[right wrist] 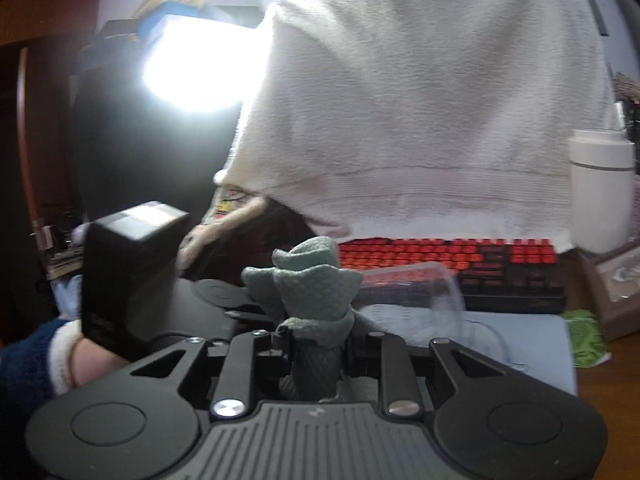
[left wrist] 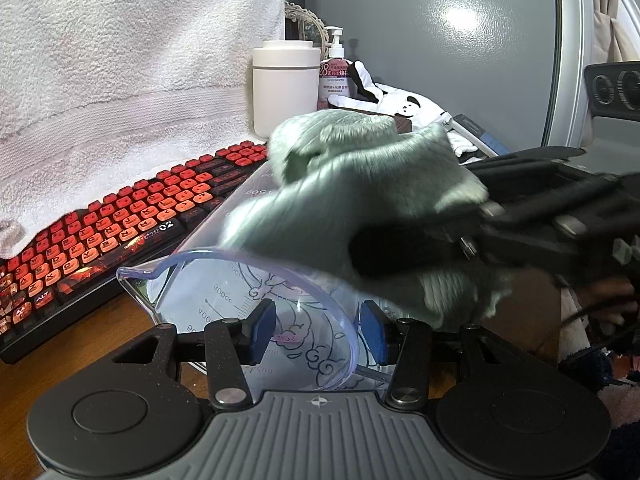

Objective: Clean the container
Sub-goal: 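Keep rubbing the jug's outer wall with the cloth in the right tool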

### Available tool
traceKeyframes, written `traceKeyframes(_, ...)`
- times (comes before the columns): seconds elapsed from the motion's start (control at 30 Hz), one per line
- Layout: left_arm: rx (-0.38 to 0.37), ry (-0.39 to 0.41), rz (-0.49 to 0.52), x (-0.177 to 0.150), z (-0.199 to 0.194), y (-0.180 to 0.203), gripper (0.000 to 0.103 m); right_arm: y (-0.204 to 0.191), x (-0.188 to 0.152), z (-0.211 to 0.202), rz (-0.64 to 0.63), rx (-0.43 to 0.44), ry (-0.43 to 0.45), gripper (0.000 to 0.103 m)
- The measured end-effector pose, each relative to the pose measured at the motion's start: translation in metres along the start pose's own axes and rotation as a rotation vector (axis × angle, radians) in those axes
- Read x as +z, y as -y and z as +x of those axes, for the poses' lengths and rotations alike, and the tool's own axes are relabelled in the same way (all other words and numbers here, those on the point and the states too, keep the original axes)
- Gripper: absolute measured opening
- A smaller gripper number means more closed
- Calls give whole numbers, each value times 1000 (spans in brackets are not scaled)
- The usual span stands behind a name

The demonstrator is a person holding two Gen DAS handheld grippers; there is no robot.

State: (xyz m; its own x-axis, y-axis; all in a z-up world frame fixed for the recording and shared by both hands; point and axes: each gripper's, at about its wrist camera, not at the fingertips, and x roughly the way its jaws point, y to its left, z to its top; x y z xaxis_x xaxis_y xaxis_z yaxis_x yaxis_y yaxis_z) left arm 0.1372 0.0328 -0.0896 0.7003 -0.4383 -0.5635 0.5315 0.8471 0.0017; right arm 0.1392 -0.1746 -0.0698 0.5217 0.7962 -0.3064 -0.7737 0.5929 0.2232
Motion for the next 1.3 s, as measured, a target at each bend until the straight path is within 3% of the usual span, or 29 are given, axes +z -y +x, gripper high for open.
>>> traceKeyframes(0.33,0,0,0,0,0,0,47,45,-1,-9,157,-160,23,23)
traceKeyframes(0.43,0,0,-1,0,0,0,47,37,-1,-7,142,-115,19,23)
traceKeyframes(0.63,-1,0,-3,0,0,0,47,-4,1,1,21,93,-19,23)
traceKeyframes(0.7,1,0,0,0,1,1,47,-14,-1,1,-31,82,-16,23)
traceKeyframes(0.8,1,0,-1,0,1,0,47,-8,1,1,10,87,-19,22)
traceKeyframes(1.3,2,1,5,0,1,2,47,54,-2,-9,197,-171,10,22)
